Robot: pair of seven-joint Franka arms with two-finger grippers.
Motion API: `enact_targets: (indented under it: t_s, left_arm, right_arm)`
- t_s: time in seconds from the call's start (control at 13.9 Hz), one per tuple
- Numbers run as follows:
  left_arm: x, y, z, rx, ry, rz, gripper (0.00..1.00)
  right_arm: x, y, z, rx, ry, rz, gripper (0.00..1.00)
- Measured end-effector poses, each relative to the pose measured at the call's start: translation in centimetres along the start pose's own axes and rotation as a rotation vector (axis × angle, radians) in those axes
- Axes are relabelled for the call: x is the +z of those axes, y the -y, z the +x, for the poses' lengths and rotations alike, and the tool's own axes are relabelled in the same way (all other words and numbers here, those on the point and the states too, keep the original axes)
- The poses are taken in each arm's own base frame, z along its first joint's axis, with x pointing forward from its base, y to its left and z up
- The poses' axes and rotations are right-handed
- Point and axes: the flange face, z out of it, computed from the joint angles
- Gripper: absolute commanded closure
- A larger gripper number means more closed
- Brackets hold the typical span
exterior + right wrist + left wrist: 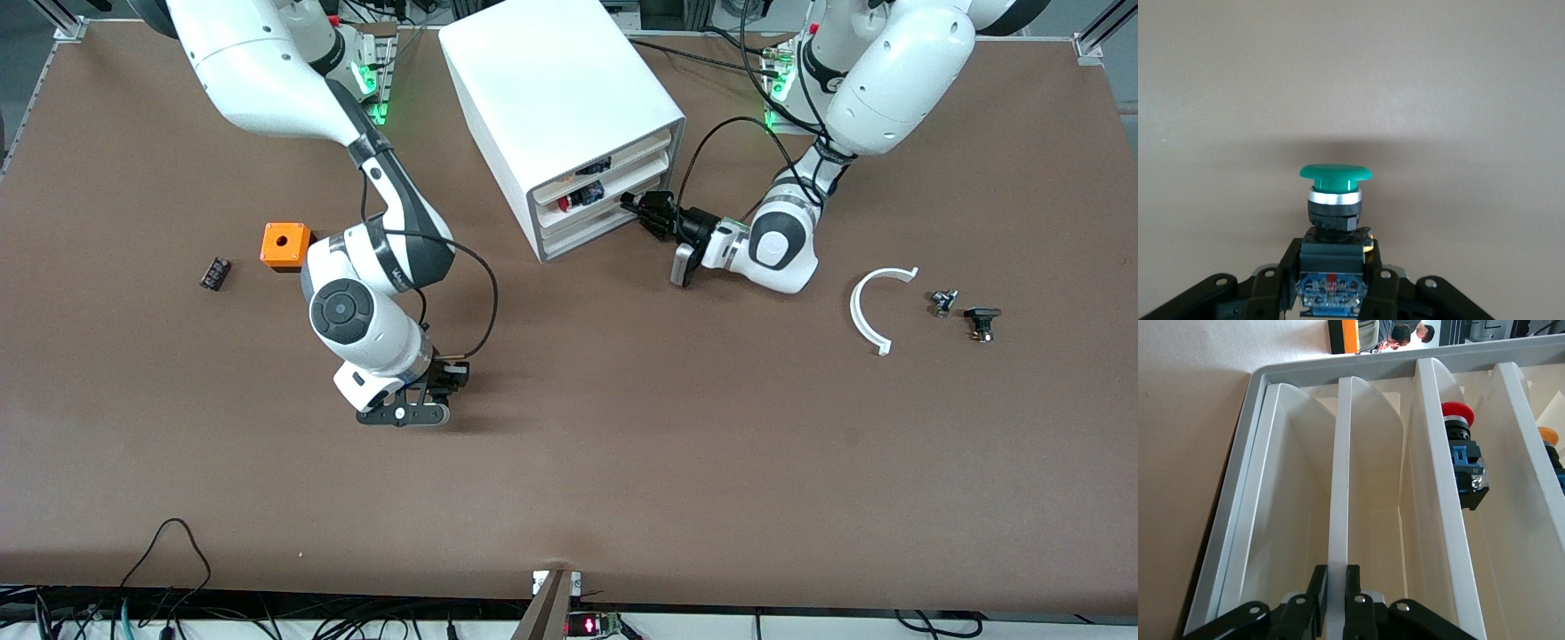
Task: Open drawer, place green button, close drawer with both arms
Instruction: 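Pull the drawer open with the left gripper while the right gripper lifts the button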
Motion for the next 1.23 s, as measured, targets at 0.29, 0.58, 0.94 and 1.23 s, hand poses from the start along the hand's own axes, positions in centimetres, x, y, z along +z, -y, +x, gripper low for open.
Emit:
enact_targets:
  t_s: [0.29, 0.58, 0.94, 1.23]
  left_arm:
    - [-0.6, -0.1, 0.4, 0.014, -0.013, 0.007, 1.0]
    - [-6.8, -1.1, 4.0, 0.074, -0.029, 0.088, 1.0]
    - [-14.1, -2.1, 7.2, 0.079, -0.029, 0.186, 1.0]
    - [-14.9, -1.5, 7.4, 0.076, -0.032, 0.186, 0.0]
  right_arm:
    - [-3.8, 2.3, -0.3, 0.282, 0.022, -0.002, 1.0]
    - [-7.1, 4.4, -1.1, 0.599, 0.059, 0.021, 1.0]
    - [-8.7, 8.9, -3.7, 0.929, 0.071, 0.019, 1.0]
    - [-8.6, 16.7, -10.0, 1.02, 0.078, 0.008, 1.0]
